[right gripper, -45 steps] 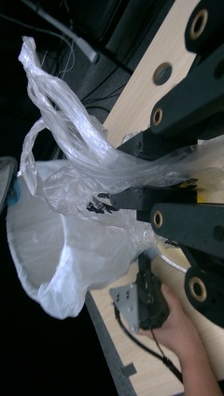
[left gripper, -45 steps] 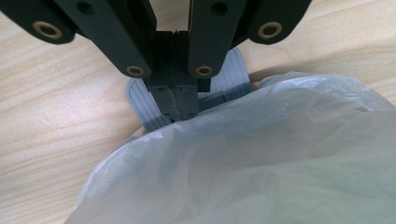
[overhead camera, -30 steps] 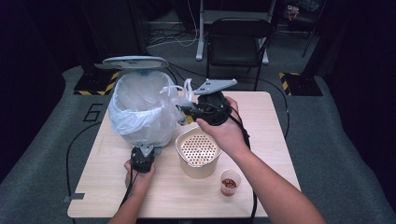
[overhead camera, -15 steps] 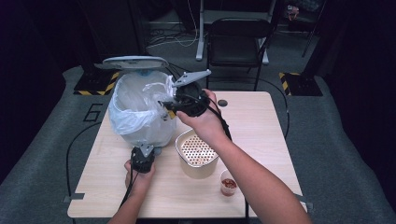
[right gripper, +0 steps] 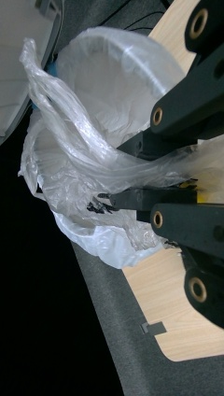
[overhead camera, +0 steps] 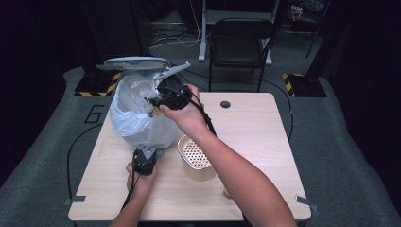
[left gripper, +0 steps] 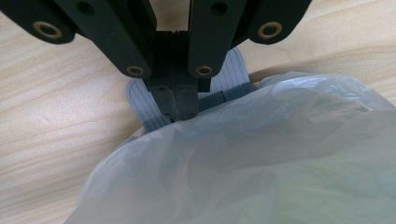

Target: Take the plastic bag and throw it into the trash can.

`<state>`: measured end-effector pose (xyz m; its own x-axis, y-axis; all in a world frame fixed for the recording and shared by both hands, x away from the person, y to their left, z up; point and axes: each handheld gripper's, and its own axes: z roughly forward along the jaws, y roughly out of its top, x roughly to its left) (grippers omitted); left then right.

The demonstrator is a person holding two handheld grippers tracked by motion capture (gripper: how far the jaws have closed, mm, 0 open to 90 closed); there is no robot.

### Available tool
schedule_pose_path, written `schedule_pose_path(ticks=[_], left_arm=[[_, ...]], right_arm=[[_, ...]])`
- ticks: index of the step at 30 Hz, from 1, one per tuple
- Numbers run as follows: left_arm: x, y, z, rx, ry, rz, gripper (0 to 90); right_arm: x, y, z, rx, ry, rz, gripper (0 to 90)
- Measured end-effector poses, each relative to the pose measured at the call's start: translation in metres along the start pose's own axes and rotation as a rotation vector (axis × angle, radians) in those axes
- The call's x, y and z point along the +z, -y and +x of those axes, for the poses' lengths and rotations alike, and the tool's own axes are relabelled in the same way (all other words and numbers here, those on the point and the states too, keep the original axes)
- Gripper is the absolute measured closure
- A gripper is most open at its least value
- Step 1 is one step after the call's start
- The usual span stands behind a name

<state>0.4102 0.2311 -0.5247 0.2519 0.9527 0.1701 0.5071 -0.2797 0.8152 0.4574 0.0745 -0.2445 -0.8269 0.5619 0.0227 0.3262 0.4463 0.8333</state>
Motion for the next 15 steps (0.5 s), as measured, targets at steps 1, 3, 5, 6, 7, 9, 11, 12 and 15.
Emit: schedule_pose_path(ticks=[1,3,5,6,7,9,11,12,15], left_arm=[[0.000,0.000,0.000,0.000,0.000,0.000,90.0],[0.000,0.000,0.001,0.011,-0.005,0.003,90.0],[0.000,0.000,0.001,0.011,-0.005,0.003,90.0],[0.000,0.000,0.001,0.012,-0.005,0.003,90.0],[0.000,0.000,0.001,0.012,-0.006,0.003,90.0],[0.000,0.000,0.001,0.012,-0.007,0.002,90.0],[0.000,0.000,0.000,0.003,0.005,0.004,90.0],[0.000,0.000,0.000,0.003,0.005,0.004,90.0],[0.000,0.000,0.000,0.000,0.005,0.008,90.0]], right_arm=[[0.000,0.000,0.000,0.000,0.000,0.000,79.6],[0.011,-0.004,0.001,0.002,0.003,0.005,79.5],[0.019,-0.006,0.001,0.010,0.013,0.003,79.4],[0.023,-0.007,0.001,0.015,0.015,0.005,79.3],[0.027,-0.008,0.000,0.021,0.018,0.003,79.3],[0.034,-0.009,0.000,0.023,0.029,0.006,79.2],[0.040,-0.009,-0.001,0.024,0.042,0.003,79.2],[0.044,-0.009,-0.001,0.039,0.050,0.012,79.1],[0.051,-0.009,-0.003,0.058,0.075,0.008,79.1]])
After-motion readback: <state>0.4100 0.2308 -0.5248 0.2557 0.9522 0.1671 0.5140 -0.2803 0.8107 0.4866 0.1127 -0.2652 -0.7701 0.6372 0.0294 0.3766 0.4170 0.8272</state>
